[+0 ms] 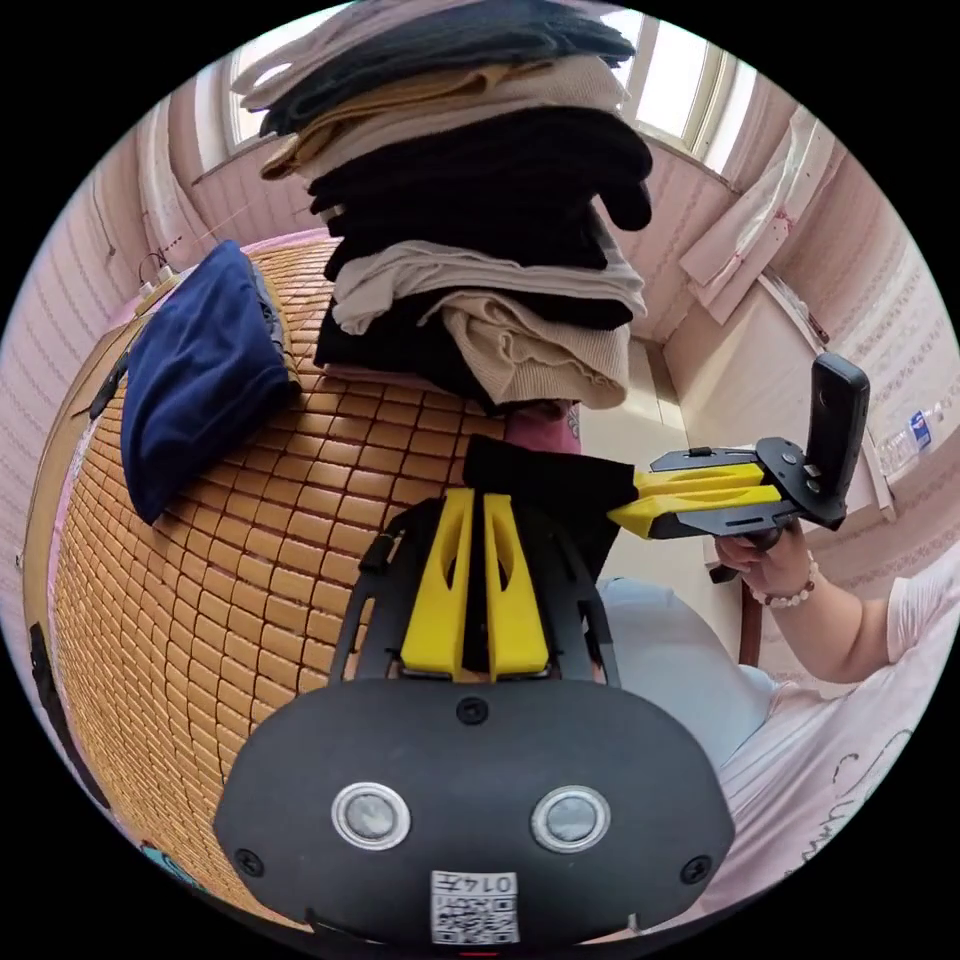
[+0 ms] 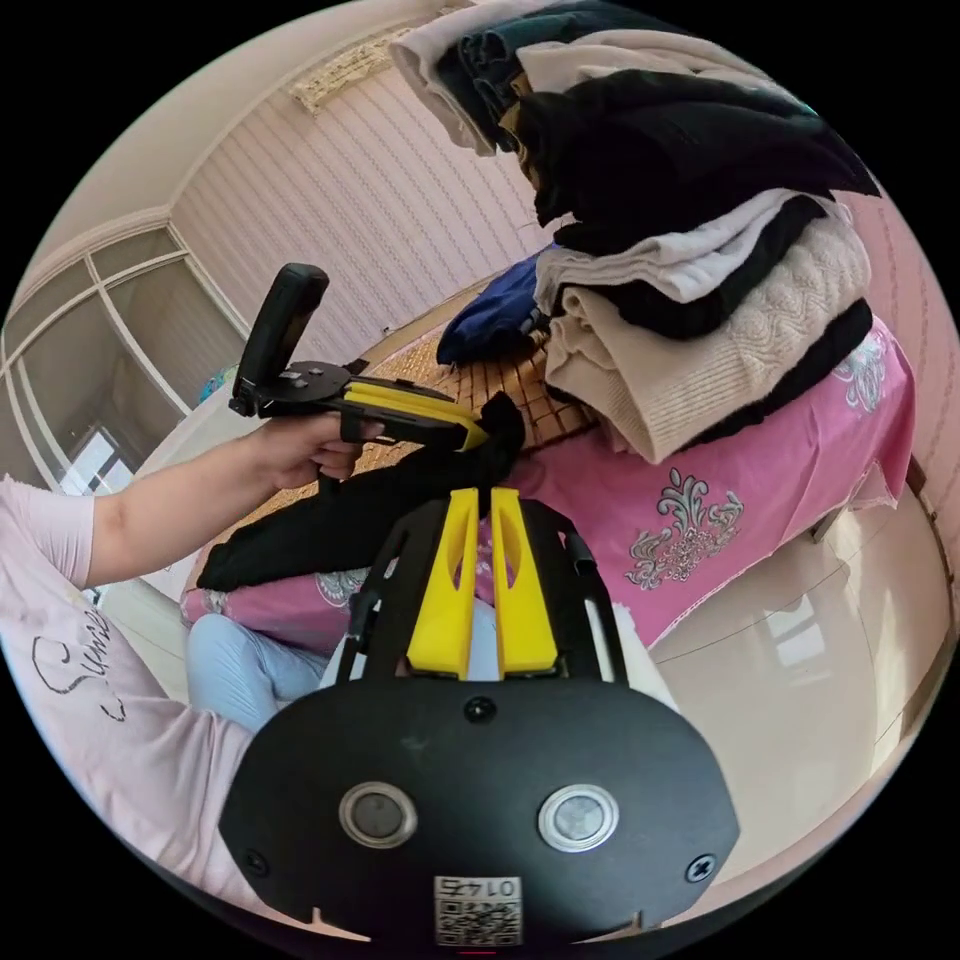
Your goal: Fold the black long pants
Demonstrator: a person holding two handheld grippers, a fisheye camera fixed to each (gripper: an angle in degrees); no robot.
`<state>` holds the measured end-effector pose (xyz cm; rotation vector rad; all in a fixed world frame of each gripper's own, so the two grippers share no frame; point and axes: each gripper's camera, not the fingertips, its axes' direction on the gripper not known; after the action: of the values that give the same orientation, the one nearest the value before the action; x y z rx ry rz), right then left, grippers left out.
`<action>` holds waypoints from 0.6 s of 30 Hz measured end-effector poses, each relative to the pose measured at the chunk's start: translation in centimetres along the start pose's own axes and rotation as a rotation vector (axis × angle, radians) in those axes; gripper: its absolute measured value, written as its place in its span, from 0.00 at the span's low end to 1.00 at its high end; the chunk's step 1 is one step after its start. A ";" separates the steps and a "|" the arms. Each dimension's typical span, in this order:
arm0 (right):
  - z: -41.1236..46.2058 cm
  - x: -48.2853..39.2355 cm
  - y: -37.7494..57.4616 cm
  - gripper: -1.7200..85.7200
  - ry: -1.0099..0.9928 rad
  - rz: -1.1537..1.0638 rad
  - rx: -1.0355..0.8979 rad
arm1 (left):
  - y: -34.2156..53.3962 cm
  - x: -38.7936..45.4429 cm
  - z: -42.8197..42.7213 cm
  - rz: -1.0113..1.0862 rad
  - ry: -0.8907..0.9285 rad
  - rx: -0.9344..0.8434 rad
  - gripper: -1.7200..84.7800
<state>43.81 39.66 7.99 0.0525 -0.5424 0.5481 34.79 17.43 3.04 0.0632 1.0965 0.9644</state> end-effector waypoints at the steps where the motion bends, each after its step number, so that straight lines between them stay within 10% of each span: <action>1: -0.3 -1.2 -0.6 0.03 -0.018 -0.048 0.024 | 0.4 -0.9 -2.0 -0.029 0.001 0.044 0.01; 18: -12.4 -11.1 -12.1 0.03 0.079 -0.415 0.343 | -8.0 -2.5 -28.8 -0.017 0.018 0.486 0.01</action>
<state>47.93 26.31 -7.12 0.4576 -0.3418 0.2307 17.36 -0.61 -13.35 0.4414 1.3262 0.6667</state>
